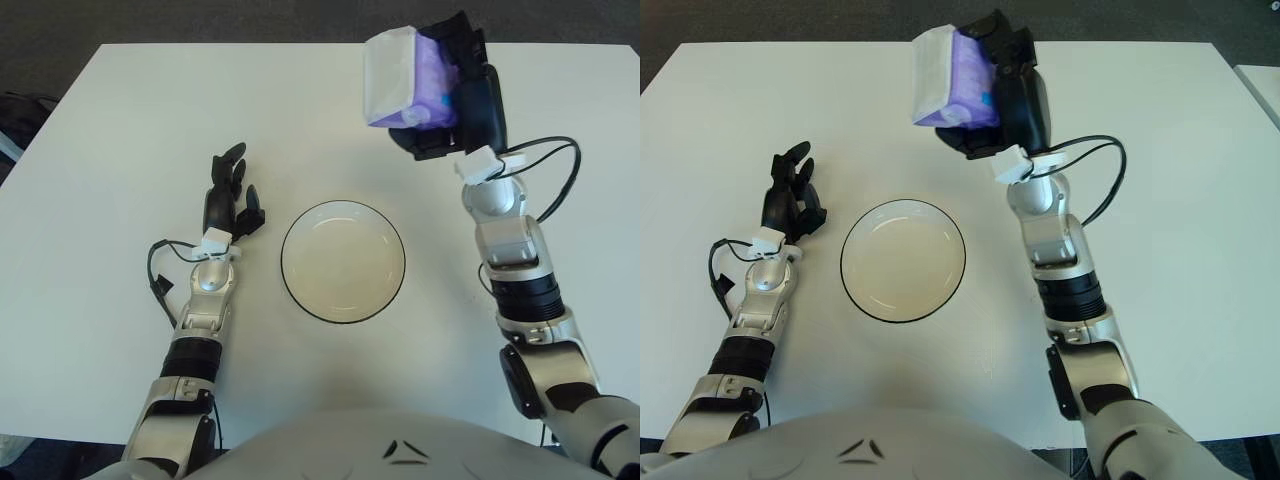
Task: Put the tissue paper into the plate.
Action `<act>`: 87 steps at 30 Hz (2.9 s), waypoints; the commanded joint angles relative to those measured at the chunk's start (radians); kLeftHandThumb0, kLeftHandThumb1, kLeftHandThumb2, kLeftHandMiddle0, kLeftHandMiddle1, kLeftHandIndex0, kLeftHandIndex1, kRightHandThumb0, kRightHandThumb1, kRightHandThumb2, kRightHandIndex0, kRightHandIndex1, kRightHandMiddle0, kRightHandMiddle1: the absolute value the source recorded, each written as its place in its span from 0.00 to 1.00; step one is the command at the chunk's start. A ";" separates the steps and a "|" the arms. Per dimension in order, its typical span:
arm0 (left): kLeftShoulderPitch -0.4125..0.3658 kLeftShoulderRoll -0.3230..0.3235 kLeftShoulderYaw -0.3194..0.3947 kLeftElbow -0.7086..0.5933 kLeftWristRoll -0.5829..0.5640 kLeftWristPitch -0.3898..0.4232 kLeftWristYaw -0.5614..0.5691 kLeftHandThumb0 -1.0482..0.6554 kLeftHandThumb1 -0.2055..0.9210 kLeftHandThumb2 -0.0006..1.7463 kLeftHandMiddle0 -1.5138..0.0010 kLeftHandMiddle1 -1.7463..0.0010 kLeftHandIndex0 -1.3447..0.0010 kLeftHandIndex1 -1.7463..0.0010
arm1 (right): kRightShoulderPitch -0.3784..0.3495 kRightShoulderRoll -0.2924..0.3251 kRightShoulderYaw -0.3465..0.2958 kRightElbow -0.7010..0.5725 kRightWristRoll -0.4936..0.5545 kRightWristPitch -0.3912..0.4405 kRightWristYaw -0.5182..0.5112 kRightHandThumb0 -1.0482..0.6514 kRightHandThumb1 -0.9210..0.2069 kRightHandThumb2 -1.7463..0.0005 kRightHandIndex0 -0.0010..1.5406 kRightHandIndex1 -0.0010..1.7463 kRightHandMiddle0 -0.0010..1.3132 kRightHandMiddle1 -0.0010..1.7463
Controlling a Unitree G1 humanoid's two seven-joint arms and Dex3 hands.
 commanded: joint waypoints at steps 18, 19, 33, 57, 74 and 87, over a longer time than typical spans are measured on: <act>0.132 -0.038 -0.014 0.087 0.019 0.008 0.012 0.20 1.00 0.50 0.72 0.99 1.00 0.51 | 0.264 0.158 0.142 -0.176 -0.071 0.103 0.038 0.33 0.59 0.20 0.81 1.00 0.50 1.00; 0.133 -0.038 -0.013 0.087 0.017 0.009 0.012 0.20 1.00 0.50 0.72 0.99 1.00 0.51 | 0.274 0.156 0.148 -0.175 -0.063 0.097 0.046 0.33 0.59 0.21 0.81 1.00 0.49 1.00; 0.128 -0.022 -0.006 0.113 0.016 0.008 0.002 0.20 1.00 0.52 0.74 1.00 1.00 0.51 | 0.373 0.114 0.188 -0.159 -0.015 -0.010 0.107 0.34 0.56 0.23 0.80 1.00 0.48 1.00; 0.115 -0.012 -0.002 0.107 0.016 0.036 -0.002 0.19 1.00 0.51 0.76 1.00 1.00 0.52 | 0.426 0.111 0.206 -0.132 0.000 -0.058 0.130 0.34 0.55 0.24 0.77 1.00 0.47 1.00; 0.115 -0.006 -0.005 0.112 0.028 0.023 0.005 0.20 1.00 0.52 0.77 1.00 1.00 0.52 | 0.441 0.094 0.207 -0.136 0.004 -0.052 0.165 0.35 0.51 0.27 0.76 1.00 0.44 1.00; 0.119 -0.008 -0.009 0.109 0.032 0.024 0.007 0.20 1.00 0.53 0.77 1.00 1.00 0.53 | 0.437 0.081 0.198 -0.135 -0.004 -0.063 0.176 0.35 0.50 0.28 0.75 1.00 0.44 1.00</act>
